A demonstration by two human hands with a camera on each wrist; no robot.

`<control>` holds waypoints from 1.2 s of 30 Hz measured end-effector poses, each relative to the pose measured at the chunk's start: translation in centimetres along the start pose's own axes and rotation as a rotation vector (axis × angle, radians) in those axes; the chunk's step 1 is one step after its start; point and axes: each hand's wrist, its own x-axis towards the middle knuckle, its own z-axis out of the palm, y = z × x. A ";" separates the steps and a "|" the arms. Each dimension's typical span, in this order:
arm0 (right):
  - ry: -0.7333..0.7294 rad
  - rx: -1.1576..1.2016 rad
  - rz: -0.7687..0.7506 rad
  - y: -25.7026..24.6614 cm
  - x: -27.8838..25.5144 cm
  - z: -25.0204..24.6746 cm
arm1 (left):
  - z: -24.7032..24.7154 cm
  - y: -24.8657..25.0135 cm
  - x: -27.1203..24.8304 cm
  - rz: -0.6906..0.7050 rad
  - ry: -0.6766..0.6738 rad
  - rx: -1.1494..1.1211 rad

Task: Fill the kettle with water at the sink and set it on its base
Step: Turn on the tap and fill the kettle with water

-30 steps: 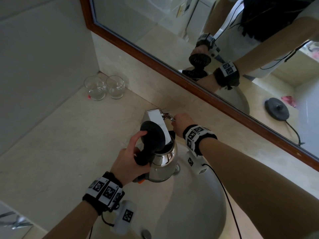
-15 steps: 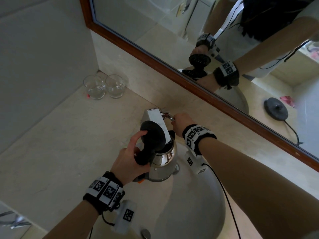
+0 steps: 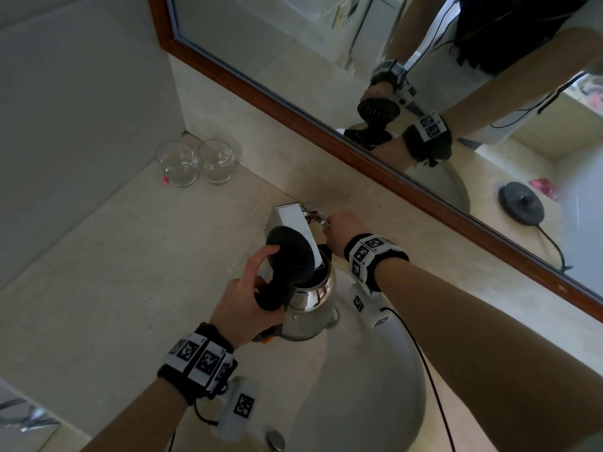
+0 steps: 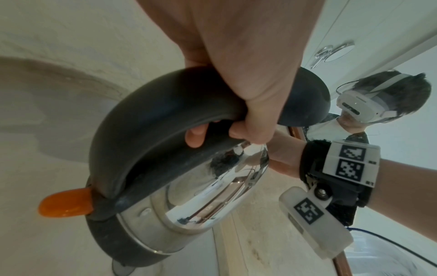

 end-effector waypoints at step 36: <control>0.006 0.001 -0.007 0.1 -0.1 0.0 | 0.4 0.0 -0.4 0.013 0.010 0.002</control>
